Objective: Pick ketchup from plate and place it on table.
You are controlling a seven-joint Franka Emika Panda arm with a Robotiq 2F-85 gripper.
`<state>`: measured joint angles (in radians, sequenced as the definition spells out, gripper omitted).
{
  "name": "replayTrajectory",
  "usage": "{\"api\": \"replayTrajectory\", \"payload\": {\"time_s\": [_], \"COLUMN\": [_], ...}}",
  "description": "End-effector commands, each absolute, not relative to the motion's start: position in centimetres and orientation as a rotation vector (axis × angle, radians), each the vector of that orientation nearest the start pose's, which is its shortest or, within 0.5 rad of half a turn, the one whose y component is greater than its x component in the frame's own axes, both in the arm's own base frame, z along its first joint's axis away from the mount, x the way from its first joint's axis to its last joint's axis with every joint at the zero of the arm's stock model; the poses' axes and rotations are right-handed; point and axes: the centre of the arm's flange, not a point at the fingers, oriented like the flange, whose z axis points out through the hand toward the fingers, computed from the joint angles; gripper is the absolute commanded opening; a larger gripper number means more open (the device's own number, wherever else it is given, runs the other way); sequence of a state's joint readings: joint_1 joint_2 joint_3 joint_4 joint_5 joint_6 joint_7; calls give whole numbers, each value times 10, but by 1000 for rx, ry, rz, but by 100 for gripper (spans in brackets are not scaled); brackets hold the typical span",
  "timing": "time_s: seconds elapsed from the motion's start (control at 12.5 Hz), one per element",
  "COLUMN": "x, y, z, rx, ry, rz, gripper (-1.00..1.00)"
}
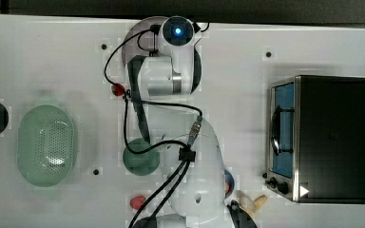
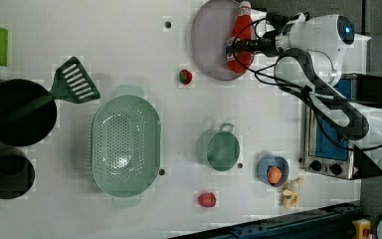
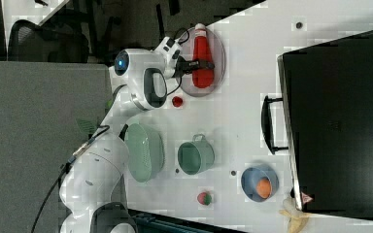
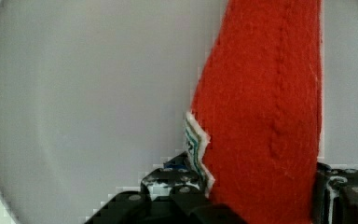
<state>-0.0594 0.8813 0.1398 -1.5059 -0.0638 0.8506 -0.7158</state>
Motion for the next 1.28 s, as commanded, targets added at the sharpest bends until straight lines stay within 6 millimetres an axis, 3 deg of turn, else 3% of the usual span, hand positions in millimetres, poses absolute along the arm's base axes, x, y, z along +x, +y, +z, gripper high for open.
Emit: {"api": "replayTrajectory", "payload": {"time_s": [0.08, 0.48, 0.72, 0.96, 1.28], "x": [737, 706, 680, 642, 594], "y": [36, 21, -6, -31, -56], "z": [256, 387, 442, 467, 457], "rx": [-3060, -2999, -3015, -3031, -3037], "ry": [59, 171, 279, 364, 444], "rz": [-248, -56, -4, 104, 190], "gripper": [19, 19, 19, 19, 19]}}
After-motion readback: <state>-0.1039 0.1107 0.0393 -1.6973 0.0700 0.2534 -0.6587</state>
